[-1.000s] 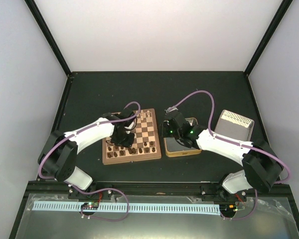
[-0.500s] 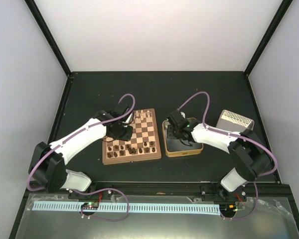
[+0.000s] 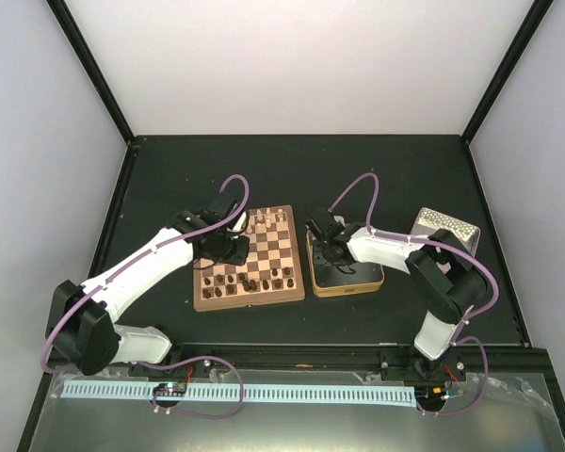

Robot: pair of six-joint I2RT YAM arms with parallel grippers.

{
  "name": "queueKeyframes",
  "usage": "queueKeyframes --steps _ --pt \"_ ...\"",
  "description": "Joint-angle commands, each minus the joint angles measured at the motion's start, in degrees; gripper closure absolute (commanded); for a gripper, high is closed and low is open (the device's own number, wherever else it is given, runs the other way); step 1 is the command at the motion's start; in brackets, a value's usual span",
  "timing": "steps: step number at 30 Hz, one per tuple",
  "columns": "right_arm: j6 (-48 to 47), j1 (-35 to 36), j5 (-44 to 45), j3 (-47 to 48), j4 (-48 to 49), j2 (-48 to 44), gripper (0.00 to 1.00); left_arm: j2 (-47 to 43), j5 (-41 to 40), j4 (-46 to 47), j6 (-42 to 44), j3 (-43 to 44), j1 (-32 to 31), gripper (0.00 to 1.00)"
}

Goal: Set up the chess pieces on the board
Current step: Pick up the chess piece from the storage box, then place the chess piece on the chessboard.

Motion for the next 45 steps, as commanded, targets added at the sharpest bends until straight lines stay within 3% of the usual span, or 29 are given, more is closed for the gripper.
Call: queueKeyframes --steps 1,6,15,25,29,35,40,45 --pt "0.29 -0.08 2.03 1.99 -0.35 1.56 0.67 -1.20 0.86 0.74 -0.47 2.16 0.25 0.71" --pt "0.93 -0.12 3.27 1.30 -1.65 1.41 0.71 -1.20 1.11 0.86 -0.45 2.04 0.28 0.71" --pt "0.67 -0.03 3.35 -2.33 -0.58 -1.71 0.96 -1.20 3.00 2.89 -1.23 1.95 0.25 0.69" --pt "-10.33 -0.06 -0.87 -9.42 14.35 -13.34 0.98 -5.82 8.83 8.62 -4.77 2.50 0.50 0.60" --pt "-18.59 -0.02 -8.63 -14.41 25.12 -20.82 0.98 -7.15 17.37 13.86 -7.47 2.65 1.67 0.52" --pt "-29.09 -0.03 -27.37 -22.02 44.56 -31.17 0.97 -7.84 32.90 24.29 -13.44 1.47 3.66 0.40" --pt "-34.12 -0.02 -37.91 -22.17 49.57 -32.48 0.96 -6.32 40.39 29.18 -16.33 0.90 3.81 0.36" --pt "-37.33 0.07 -43.15 -23.20 54.10 -32.93 0.95 -5.28 43.76 29.43 -16.47 0.91 3.77 0.36"
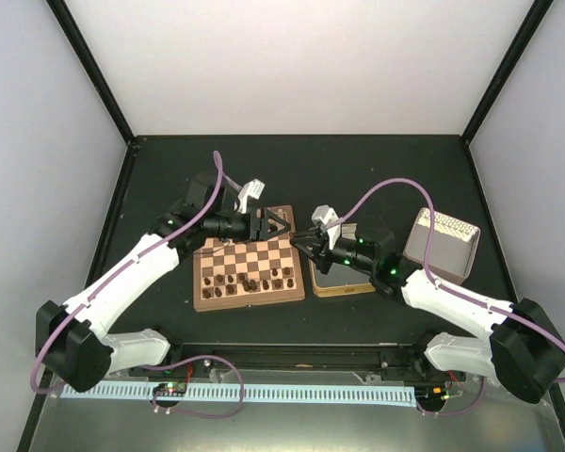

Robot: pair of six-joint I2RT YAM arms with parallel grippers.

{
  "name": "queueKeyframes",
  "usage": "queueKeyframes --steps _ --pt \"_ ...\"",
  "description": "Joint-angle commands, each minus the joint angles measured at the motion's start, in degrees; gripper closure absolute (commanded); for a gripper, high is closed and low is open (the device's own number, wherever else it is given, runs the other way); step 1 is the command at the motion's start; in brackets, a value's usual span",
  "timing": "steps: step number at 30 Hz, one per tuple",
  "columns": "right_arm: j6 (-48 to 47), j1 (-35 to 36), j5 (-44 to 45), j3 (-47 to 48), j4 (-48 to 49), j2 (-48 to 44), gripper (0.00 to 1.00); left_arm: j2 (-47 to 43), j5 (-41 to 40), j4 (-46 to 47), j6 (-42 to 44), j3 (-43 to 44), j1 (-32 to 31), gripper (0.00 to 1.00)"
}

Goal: Set up the chess pieces on the board
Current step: Place the chess piece on the chessboard.

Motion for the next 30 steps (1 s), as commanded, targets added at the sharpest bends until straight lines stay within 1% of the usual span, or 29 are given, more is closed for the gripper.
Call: queueKeyframes --steps 1,5,10,13,15,19,22,25,27,28,30 --pt "-6.02 0.03 -8.49 -0.83 7.85 -0.72 0.95 0.99 6.94 2.89 -1.55 0.74 0.29 0.37" --pt "-7.13 0.02 -9.11 0.40 7.40 0.05 0.94 1.78 7.58 2.03 -1.08 0.69 0.16 0.44" --pt "-7.46 0.11 -9.26 1.04 6.88 0.76 0.94 2.65 7.93 1.49 -0.76 0.76 0.05 0.62" --pt "-7.26 0.10 -9.05 1.00 6.86 0.92 0.94 3.00 8.25 1.01 -0.13 0.69 -0.15 0.69" --pt "-7.13 0.12 -8.79 1.16 6.80 1.05 0.93 3.33 8.94 0.85 0.16 0.55 -0.35 0.72" --pt "-6.61 0.18 -8.52 1.13 7.19 1.18 0.93 3.68 9.84 0.46 0.83 0.34 -0.94 0.73" --pt "-6.26 0.14 -8.44 1.18 7.19 1.35 0.93 3.74 9.99 0.02 1.49 0.21 -1.18 0.77" --pt "-5.89 0.19 -7.96 1.18 7.11 1.53 0.93 3.65 10.11 0.01 1.72 0.00 -1.38 0.86" --pt "-5.18 0.13 -7.09 1.24 6.88 1.46 0.91 3.58 9.88 0.21 1.80 -0.18 -1.37 0.93" --pt "-4.66 0.05 -6.40 1.33 6.46 1.45 0.88 3.52 9.56 0.23 1.87 -0.19 -1.38 0.94" --pt "-3.40 0.17 -4.50 1.37 5.16 1.16 0.76 3.28 8.04 -0.07 2.27 -0.19 -1.38 0.96"
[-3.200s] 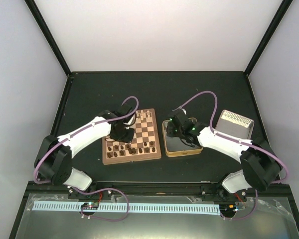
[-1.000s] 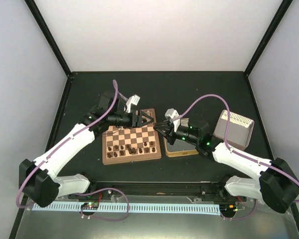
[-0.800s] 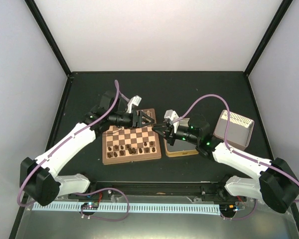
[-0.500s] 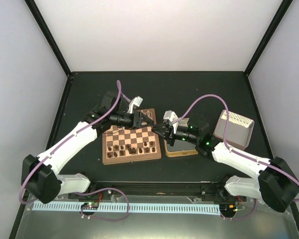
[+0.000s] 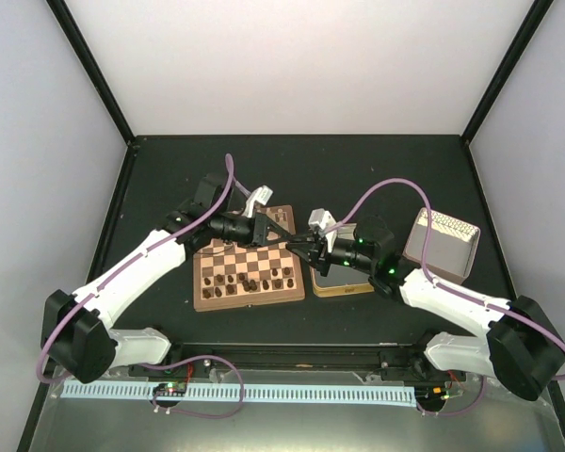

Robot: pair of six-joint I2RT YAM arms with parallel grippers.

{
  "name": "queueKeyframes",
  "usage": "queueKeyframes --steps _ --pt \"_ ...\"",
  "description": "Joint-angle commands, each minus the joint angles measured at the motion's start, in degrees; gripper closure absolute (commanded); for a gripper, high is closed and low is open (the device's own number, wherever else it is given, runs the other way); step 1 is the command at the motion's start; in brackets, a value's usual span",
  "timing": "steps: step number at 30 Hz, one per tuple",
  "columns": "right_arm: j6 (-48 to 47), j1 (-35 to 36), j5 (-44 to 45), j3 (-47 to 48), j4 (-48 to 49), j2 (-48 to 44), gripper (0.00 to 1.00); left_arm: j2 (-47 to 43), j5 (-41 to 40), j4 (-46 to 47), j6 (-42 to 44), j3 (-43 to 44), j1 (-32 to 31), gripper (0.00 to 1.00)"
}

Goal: Set up the chess pieces on the board
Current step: Place the chess piece on the chessboard.

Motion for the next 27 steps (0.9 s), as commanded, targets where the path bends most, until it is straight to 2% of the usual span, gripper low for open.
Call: queueKeyframes --steps 1,2,6,7,11,15,27 --pt "2.18 0.11 4.49 1.51 -0.34 -0.07 0.67 -0.32 -1.00 -0.71 1.61 0.22 -0.46 0.96" --pt "2.90 0.12 5.54 1.16 -1.29 -0.51 0.57 -0.59 -3.56 -1.86 2.45 0.52 -0.48 0.97" --pt "6.52 0.09 8.58 -2.34 -3.71 -3.46 0.41 -0.74 -18.78 -8.61 6.91 1.63 -0.46 0.97" --pt "8.40 0.05 9.48 -3.44 -3.95 -4.45 0.40 -0.24 -22.60 -10.48 7.79 1.86 -0.55 0.96" --pt "14.97 0.06 18.33 -6.16 -7.77 -7.54 0.39 3.03 -33.20 -15.13 10.32 1.94 -1.10 0.96" --pt "19.80 0.05 26.82 -5.33 -14.31 -7.98 0.40 6.74 -38.05 -18.00 11.64 2.03 -2.32 0.96" --pt "23.83 -0.11 30.73 -4.16 -16.99 -3.80 0.41 15.66 -41.30 -21.75 14.71 2.89 -3.26 0.96"
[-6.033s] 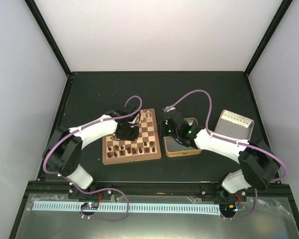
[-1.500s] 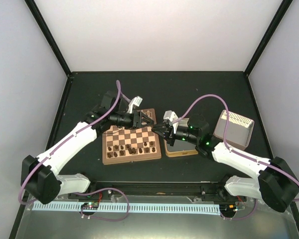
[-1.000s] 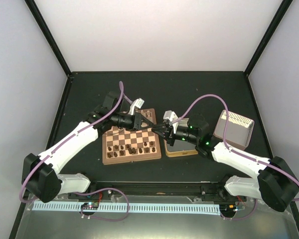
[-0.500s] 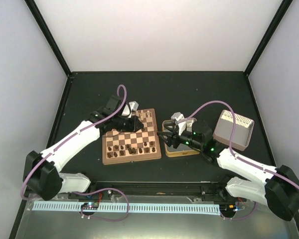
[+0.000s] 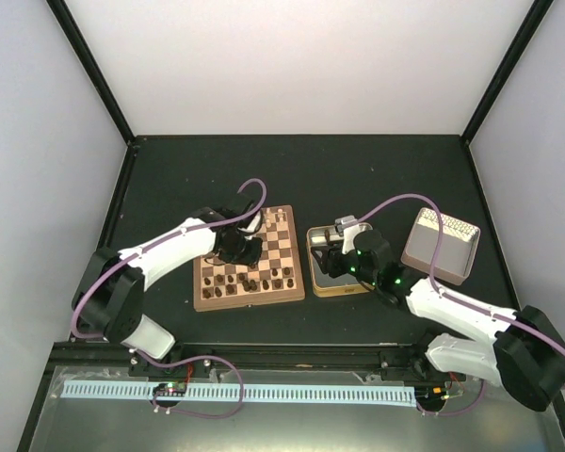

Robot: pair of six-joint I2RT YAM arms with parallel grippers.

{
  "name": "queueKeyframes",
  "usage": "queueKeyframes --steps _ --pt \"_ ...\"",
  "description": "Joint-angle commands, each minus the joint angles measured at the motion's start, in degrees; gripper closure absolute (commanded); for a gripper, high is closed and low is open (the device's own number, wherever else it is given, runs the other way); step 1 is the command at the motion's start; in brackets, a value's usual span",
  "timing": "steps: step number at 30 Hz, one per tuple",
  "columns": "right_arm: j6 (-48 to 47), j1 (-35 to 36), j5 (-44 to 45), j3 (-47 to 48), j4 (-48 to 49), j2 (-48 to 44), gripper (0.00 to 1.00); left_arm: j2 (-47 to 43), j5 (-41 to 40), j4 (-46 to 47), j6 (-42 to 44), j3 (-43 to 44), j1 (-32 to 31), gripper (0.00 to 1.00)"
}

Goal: Set up the chess pieces on the board
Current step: Place the chess piece on the chessboard.

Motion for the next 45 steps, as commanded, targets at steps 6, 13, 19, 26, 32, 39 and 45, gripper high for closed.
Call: queueKeyframes --steps 6,13,19,26,32,39,45 --pt "2.47 -0.14 3.29 2.37 -1.16 2.36 0.41 3.81 -0.44 -3.81 3.66 2.79 -1.24 0.96" --pt "2.84 -0.10 3.60 2.72 -1.46 3.05 0.42 4.79 0.50 -4.44 4.61 2.45 -2.35 0.96" --pt "3.27 -0.08 3.01 2.90 -1.31 3.53 0.42 5.17 0.77 -4.00 4.63 2.62 -2.38 0.89" --pt "3.25 -0.11 3.22 3.08 -1.54 3.25 0.42 5.28 0.01 -5.08 4.88 2.83 -2.42 0.76" --pt "3.89 -0.11 4.10 3.70 -2.46 3.45 0.42 3.98 0.20 -5.73 4.80 3.85 -2.43 0.73" --pt "9.52 -0.75 13.24 9.47 -13.02 8.29 0.45 -0.01 -0.81 -6.00 3.65 5.81 -2.33 0.68" --pt "9.95 -5.24 10.93 16.35 -18.92 19.45 0.55 -5.12 -3.66 -4.67 1.37 5.49 -1.76 0.66"
